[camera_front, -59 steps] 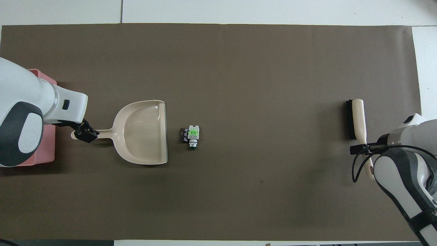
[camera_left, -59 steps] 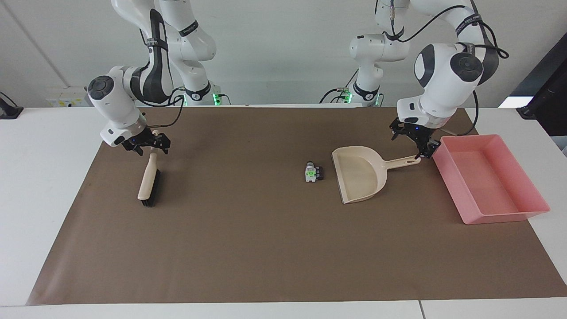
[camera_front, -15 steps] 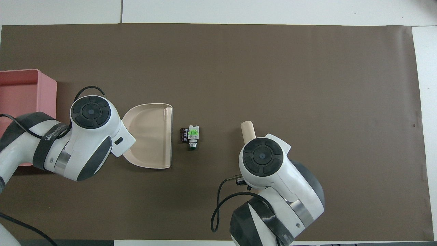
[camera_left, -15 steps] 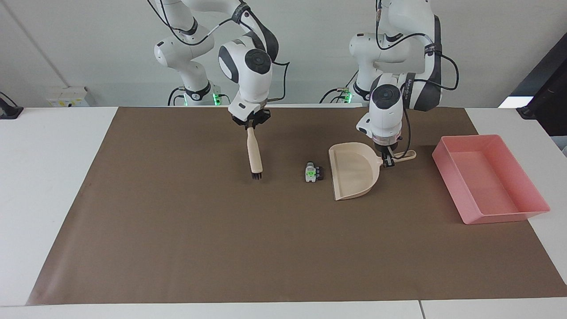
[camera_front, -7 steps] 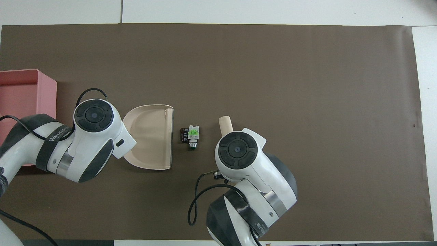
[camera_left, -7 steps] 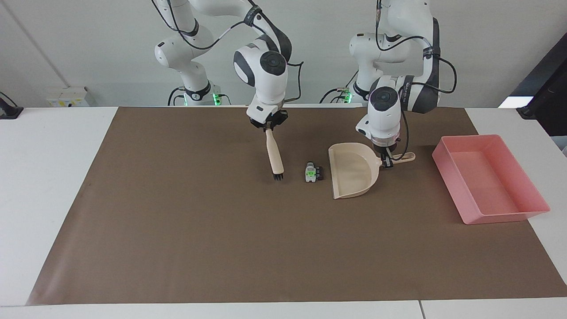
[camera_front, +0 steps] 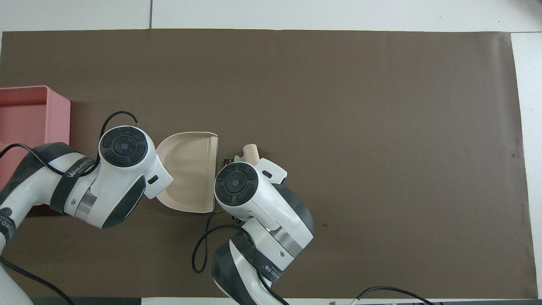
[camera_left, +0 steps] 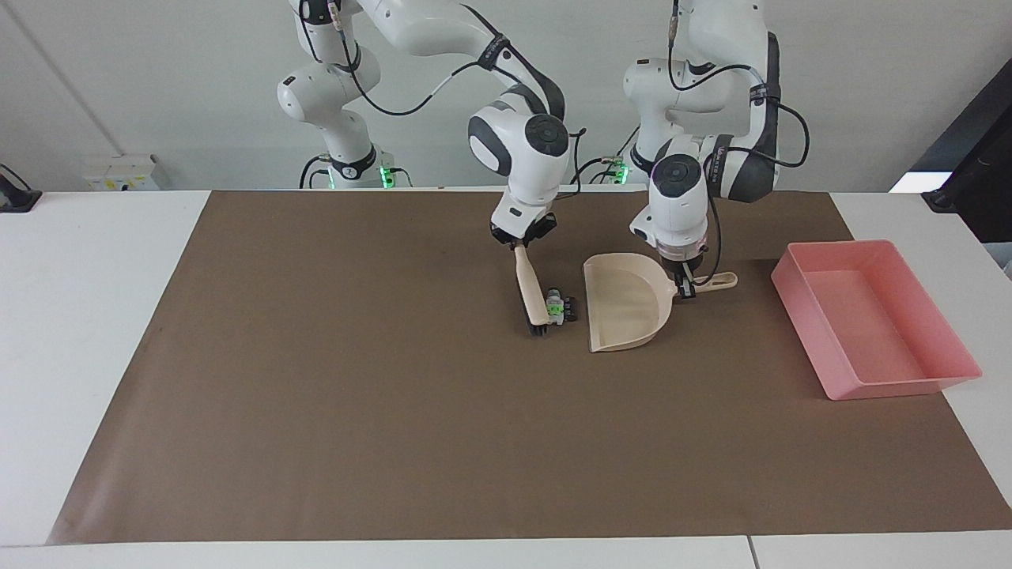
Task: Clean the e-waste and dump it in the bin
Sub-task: 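Sweep the green component into the dustpan with the brush in the right gripper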
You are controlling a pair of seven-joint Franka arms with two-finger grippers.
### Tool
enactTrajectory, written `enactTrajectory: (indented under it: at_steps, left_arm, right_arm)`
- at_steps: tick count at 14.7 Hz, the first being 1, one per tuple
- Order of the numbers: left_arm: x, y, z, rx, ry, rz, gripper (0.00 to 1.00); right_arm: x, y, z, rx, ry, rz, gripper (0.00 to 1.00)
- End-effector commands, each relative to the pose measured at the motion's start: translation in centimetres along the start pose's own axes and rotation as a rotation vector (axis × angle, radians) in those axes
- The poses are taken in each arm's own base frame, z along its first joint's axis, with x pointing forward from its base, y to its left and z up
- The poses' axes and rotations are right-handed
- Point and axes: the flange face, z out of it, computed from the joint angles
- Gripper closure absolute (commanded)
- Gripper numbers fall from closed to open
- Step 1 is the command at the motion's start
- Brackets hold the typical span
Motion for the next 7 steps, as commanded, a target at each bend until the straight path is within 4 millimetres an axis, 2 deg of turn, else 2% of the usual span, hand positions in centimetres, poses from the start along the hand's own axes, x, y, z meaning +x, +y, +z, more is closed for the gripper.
enactTrajectory:
  at_steps: [1, 2, 5, 7]
  left_arm:
    - [0.3, 0.6, 0.4, 0.008, -0.015, 0.017, 0.99]
    - [0.3, 0.6, 0.4, 0.006, -0.016, 0.017, 0.99]
    - [0.3, 0.7, 0.4, 0.005, -0.016, 0.015, 0.99]
    - [0.3, 0.7, 0.4, 0.003, -0.017, 0.018, 0.99]
  right_arm:
    - [0.0, -1.9, 0.3, 0.021, 0.018, 0.01, 1.0]
    - [0.2, -2.1, 0.3, 0.042, 0.026, 0.021, 1.0]
    - [-0.3, -5.9, 1.0, 0.216, 0.071, 0.056, 1.0]
    - [0.0, -6.7, 0.4, 0.318, 0.076, 0.095, 1.0]
